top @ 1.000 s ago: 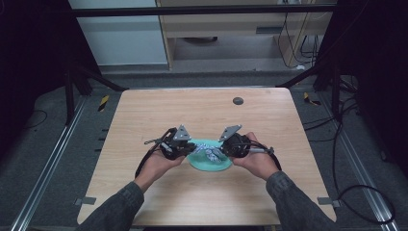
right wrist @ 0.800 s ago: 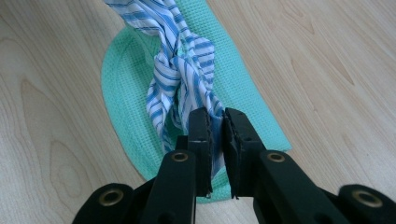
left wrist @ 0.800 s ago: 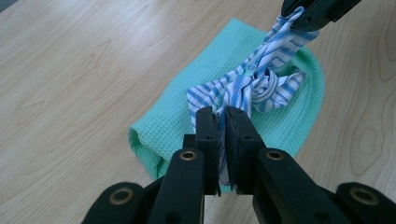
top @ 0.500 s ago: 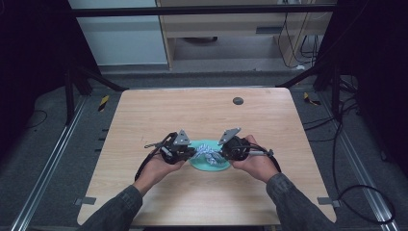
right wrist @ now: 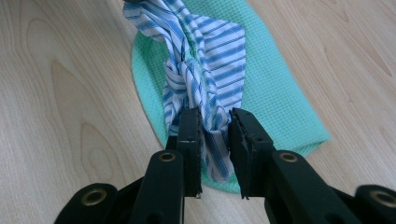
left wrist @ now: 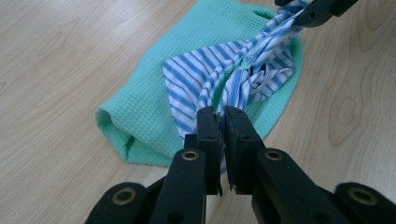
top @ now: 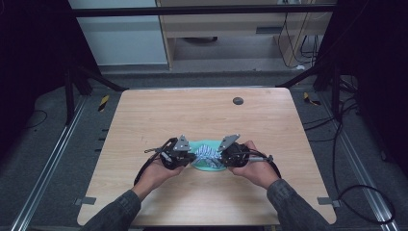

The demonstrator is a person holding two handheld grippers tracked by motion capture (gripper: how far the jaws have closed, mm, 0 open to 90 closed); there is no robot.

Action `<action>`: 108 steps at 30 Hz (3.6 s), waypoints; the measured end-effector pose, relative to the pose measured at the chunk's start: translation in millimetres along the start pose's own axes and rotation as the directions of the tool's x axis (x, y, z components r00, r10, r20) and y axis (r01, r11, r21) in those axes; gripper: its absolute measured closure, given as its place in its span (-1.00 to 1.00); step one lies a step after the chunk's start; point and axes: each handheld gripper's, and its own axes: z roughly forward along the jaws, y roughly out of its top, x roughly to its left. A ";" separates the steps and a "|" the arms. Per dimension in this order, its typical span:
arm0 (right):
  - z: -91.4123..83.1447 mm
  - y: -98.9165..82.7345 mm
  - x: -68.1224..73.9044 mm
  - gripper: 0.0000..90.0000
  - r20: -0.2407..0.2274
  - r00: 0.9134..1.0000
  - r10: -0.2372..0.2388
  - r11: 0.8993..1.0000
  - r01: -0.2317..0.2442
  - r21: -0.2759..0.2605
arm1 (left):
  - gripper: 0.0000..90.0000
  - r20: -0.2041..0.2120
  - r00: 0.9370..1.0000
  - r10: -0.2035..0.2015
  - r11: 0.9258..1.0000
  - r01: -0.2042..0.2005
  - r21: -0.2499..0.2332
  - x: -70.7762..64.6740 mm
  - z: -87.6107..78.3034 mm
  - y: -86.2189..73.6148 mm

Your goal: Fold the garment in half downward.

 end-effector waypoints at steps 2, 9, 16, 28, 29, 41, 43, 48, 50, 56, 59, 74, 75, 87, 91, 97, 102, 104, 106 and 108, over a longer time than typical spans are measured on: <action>-0.4 -2.0 2.7 0.58 0.001 1.000 0.006 1.000 -0.006 -0.002 | 0.89 0.004 1.000 0.003 1.000 -0.003 0.002 -1.5 -0.8 -2.6; 0.4 -9.4 12.4 0.62 -0.007 1.000 -0.001 1.000 0.001 -0.005 | 0.91 0.011 1.000 0.009 1.000 -0.009 0.006 -6.4 -0.9 -9.2; -0.9 -15.3 18.1 0.53 0.009 1.000 0.005 1.000 -0.005 -0.010 | 0.96 0.009 1.000 0.014 1.000 -0.014 0.005 -10.3 -1.3 -15.4; 0.2 -24.2 21.7 0.60 0.020 1.000 0.015 1.000 -0.015 -0.011 | 0.98 0.008 1.000 0.020 1.000 -0.020 0.002 -16.7 0.1 -19.0; 0.8 -25.1 22.2 0.60 0.023 1.000 0.014 1.000 -0.014 -0.012 | 0.99 0.008 1.000 0.019 1.000 -0.019 0.001 -17.1 0.2 -19.1; 1.0 -31.2 25.9 0.88 0.015 1.000 0.011 1.000 -0.010 -0.018 | 1.00 0.024 0.999 0.038 0.999 -0.038 0.016 -22.1 0.7 -23.4; 0.9 -31.5 26.6 0.91 0.016 1.000 0.005 1.000 -0.005 -0.017 | 1.00 0.026 0.999 0.040 0.999 -0.041 0.019 -22.8 0.5 -24.6; 1.5 -33.6 31.8 0.95 0.000 1.000 -0.026 1.000 0.026 0.000 | 1.00 0.027 0.997 0.070 0.997 -0.071 0.041 -26.1 -0.3 -27.6; 1.9 -34.2 34.1 0.96 -0.008 0.999 -0.034 0.999 0.034 0.001 | 1.00 0.029 0.997 0.075 0.996 -0.076 0.045 -26.9 -0.8 -28.6; 2.0 -34.7 38.2 0.99 -0.018 0.998 -0.064 0.998 0.064 0.024 | 1.00 0.031 0.995 0.098 0.993 -0.100 0.067 -29.4 -1.3 -30.5; 2.4 -35.2 38.0 0.99 -0.018 0.997 -0.079 0.996 0.079 0.032 | 1.00 0.034 0.993 0.109 0.991 -0.111 0.077 -30.6 -0.8 -30.5; 0.7 -36.1 35.8 0.99 -0.003 0.995 -0.099 0.994 0.099 0.044 | 1.00 0.042 0.995 0.095 0.993 -0.097 0.064 -31.1 -1.7 -31.1; 0.0 -36.7 36.2 0.94 -0.012 0.995 -0.095 0.994 0.096 0.045 | 0.97 0.038 0.996 0.081 0.995 -0.083 0.053 -30.9 -3.0 -31.9; -23.9 -63.3 35.6 0.46 -0.001 1.000 -0.026 0.999 0.026 0.024 | 0.55 0.023 0.999 -0.034 0.999 0.033 0.017 -23.4 -33.5 -53.8; -28.6 -72.4 26.5 0.32 0.016 1.000 0.024 0.999 -0.025 0.029 | 0.37 -0.008 0.999 -0.044 0.999 0.044 0.029 -16.1 -37.0 -59.8; -32.7 -83.6 7.8 -0.09 0.051 0.992 0.115 0.993 -0.116 0.017 | 0.04 -0.060 0.996 -0.068 0.996 0.071 0.048 -3.7 -39.0 -65.4; -32.4 -93.1 -5.0 -0.40 0.089 0.978 0.188 0.982 -0.188 0.000 | -0.23 -0.094 0.989 -0.110 0.992 0.115 0.060 6.7 -38.1 -69.5; -31.2 -98.1 -10.9 -0.51 0.105 0.970 0.220 0.975 -0.222 0.005 | -0.35 -0.113 0.985 -0.127 0.989 0.135 0.060 10.6 -38.2 -71.5; -30.6 -102.0 -15.3 -0.57 0.122 0.961 0.247 0.969 -0.248 -0.005 | -0.43 -0.134 0.980 -0.144 0.986 0.154 0.066 16.3 -38.4 -73.9; -30.1 -106.0 -20.9 -0.63 0.138 0.949 0.284 0.959 -0.284 -0.025 | -0.50 -0.160 0.974 -0.159 0.984 0.170 0.057 21.9 -38.9 -76.7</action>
